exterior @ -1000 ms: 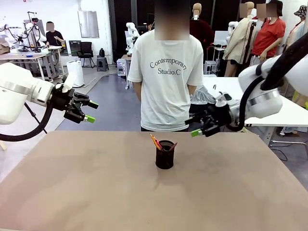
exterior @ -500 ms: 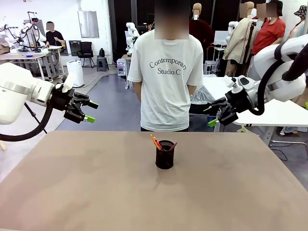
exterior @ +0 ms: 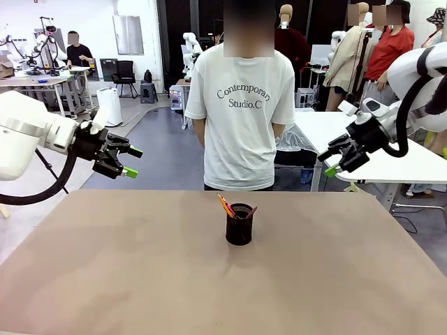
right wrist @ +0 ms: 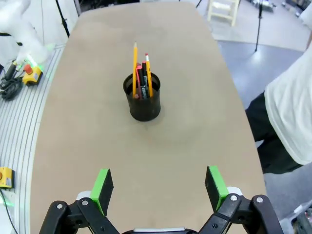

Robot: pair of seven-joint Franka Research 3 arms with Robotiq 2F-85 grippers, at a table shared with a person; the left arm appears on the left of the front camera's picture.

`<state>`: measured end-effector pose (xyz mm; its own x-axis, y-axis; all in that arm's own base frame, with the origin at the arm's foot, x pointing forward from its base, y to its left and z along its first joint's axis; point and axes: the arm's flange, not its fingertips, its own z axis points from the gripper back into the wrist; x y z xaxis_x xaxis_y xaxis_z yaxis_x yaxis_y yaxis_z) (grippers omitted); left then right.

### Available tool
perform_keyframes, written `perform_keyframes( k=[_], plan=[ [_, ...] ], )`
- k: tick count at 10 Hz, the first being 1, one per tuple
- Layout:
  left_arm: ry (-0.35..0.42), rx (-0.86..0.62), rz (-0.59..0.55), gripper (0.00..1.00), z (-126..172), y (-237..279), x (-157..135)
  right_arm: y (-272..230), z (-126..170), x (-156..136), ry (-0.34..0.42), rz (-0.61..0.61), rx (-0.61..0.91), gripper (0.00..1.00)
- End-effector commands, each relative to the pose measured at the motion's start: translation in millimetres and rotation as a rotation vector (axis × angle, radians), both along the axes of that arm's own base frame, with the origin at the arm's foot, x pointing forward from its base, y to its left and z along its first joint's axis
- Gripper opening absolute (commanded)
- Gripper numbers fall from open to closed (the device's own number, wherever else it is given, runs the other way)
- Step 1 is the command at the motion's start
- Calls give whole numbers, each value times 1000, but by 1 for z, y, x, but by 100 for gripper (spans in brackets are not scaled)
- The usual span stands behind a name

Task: Place the pens into the pen holder.
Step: Pick up a writing instrument from the table and place it into the Pen holder.

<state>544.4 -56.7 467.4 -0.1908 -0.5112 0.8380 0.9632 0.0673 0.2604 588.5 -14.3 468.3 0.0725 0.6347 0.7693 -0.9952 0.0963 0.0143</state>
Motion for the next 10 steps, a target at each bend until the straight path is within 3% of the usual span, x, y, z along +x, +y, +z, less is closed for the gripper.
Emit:
perform_keyframes(
  k=[1, 10],
  plan=[
    [-10, -5, -2, 100, 0, 1, 0, -9, 11, 7, 28, -11, -11, 100],
    [-10, -5, -2, 100, 0, 1, 0, -20, 10, 3, -8, -29, 1, 100]
  ],
)
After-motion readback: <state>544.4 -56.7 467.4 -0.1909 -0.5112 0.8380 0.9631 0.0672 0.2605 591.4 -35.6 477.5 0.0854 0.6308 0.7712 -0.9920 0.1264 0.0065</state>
